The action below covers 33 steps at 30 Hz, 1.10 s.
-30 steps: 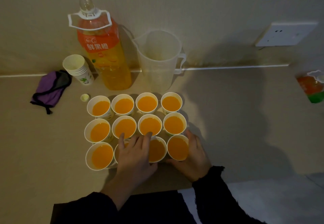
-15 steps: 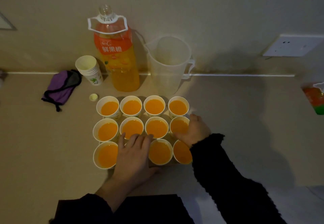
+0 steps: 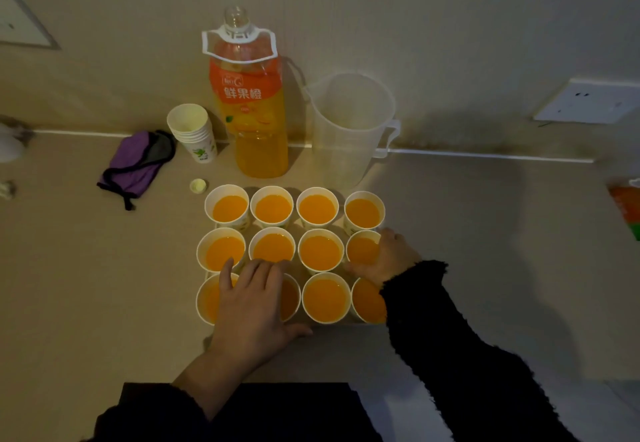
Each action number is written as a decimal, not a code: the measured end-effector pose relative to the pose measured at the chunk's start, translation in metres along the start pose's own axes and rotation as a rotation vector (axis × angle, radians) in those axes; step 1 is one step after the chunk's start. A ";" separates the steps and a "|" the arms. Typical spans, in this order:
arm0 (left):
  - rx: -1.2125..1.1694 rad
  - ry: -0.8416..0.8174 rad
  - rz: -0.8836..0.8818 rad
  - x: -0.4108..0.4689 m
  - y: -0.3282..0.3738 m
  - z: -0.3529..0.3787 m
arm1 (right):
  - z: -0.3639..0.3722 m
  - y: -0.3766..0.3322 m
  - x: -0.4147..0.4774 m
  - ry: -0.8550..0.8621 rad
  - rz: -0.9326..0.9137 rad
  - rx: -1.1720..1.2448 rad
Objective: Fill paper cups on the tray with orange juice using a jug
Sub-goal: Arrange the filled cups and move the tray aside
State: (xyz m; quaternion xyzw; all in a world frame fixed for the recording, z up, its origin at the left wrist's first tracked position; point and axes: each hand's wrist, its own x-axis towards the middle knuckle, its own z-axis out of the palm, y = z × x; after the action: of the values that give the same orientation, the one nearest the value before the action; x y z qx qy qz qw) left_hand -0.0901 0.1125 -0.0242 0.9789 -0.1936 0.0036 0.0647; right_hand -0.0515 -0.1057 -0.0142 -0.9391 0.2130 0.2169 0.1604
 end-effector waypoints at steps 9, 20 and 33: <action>-0.087 0.061 -0.041 0.001 -0.003 -0.007 | -0.060 -0.008 0.044 0.010 -0.118 0.015; -0.090 0.087 -0.083 -0.006 -0.011 -0.003 | -0.036 -0.036 0.093 -0.150 -0.145 -0.102; -0.057 0.084 -0.088 -0.005 -0.012 0.001 | -0.038 -0.033 0.105 -0.154 -0.170 -0.017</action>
State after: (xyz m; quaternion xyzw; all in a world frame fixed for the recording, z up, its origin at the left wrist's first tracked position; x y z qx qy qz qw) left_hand -0.0900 0.1256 -0.0269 0.9832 -0.1477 0.0361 0.1006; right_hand 0.0630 -0.1270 -0.0247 -0.9355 0.1179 0.2760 0.1864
